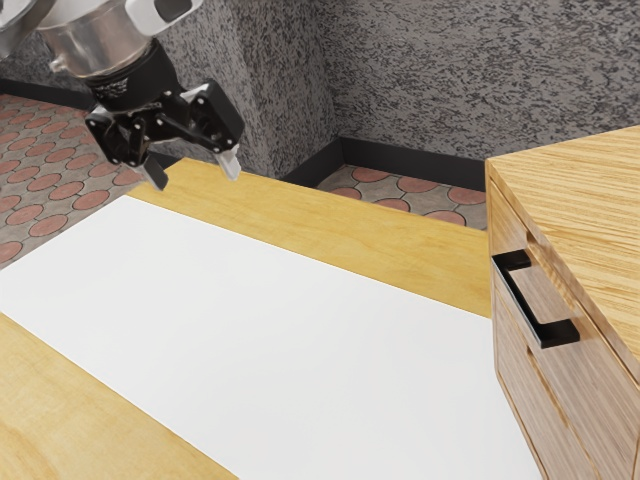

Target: Pull the drawer handle with one arm to open the drawer

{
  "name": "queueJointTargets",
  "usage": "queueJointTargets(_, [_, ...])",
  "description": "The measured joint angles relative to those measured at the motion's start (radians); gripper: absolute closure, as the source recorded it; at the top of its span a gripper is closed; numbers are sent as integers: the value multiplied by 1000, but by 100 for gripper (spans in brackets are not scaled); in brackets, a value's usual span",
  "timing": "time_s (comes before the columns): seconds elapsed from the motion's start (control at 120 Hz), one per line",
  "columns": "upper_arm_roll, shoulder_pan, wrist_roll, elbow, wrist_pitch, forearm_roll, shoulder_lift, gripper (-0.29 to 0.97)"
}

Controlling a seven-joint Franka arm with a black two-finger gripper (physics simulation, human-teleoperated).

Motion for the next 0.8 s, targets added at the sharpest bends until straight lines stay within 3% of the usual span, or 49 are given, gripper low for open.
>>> queueJointTargets(0.267, [-17, -31, -346, -11, 55, -50, 25, 0])
queueJointTargets(0.583, [-21, -71, -601, -15, 100, -76, 51, 0])
queueJointTargets(0.8, [-43, -188, -713, -252, 265, -66, -70, 0])
